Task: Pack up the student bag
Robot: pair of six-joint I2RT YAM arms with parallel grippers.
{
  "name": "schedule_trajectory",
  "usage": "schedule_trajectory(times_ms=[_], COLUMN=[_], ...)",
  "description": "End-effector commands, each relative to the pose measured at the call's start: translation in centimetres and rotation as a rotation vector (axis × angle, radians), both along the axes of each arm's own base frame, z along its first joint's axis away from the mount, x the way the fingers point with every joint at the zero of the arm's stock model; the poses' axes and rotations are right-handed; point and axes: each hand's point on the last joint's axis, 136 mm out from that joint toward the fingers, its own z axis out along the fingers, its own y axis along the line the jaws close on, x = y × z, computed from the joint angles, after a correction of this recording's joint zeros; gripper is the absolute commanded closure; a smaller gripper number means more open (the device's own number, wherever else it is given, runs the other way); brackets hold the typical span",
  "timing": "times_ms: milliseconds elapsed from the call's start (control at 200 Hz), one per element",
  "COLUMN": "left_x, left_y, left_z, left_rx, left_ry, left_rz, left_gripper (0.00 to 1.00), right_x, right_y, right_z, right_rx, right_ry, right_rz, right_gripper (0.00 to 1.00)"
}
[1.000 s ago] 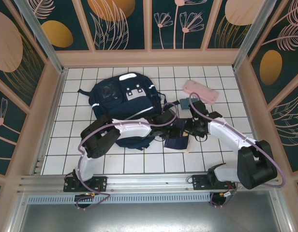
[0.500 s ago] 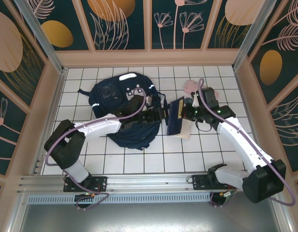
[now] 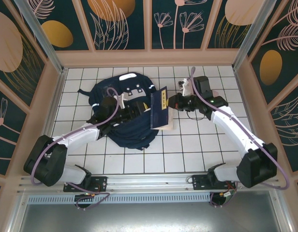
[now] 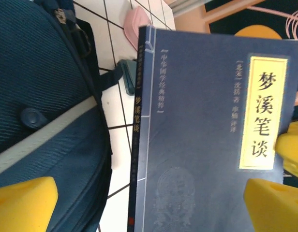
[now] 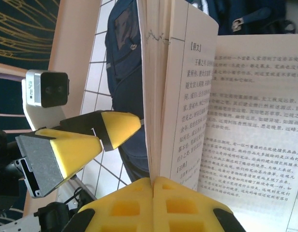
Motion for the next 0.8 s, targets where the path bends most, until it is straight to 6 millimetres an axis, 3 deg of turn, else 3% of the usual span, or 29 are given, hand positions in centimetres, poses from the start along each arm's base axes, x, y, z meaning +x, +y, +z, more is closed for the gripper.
schedule_trajectory(times_ms=[0, 230, 385, 551, 706, 796], left_x=[-0.2, -0.4, -1.1, -1.5, -1.2, -1.2], left_y=[0.5, 0.3, -0.5, -1.0, -0.8, -0.6], left_z=[-0.3, 0.6, 3.5, 4.6, 5.4, 6.2], left_rx=[-0.019, -0.077, -0.191, -0.25, -0.262, -0.285], left_ry=[-0.003, -0.044, -0.108, -0.114, -0.106, -0.101], left_rz=[-0.006, -0.04, -0.097, -0.138, -0.107, -0.092], left_gripper=[0.01, 0.02, 0.01, 0.01, 0.02, 0.07], right_x=[0.0, -0.9, -1.8, -2.4, -1.9, -1.0], right_y=[2.4, 4.4, 5.3, 5.8, 5.7, 5.3], right_z=[3.7, 4.3, 4.9, 5.3, 4.4, 3.1], right_rx=[0.138, 0.224, 0.272, 0.296, 0.272, 0.23], right_ry=[-0.084, -0.053, -0.041, -0.045, -0.028, -0.014], right_rz=[0.101, 0.201, 0.265, 0.301, 0.292, 0.26], right_gripper=[1.0, 1.0, 1.0, 1.0, 1.0, 1.0])
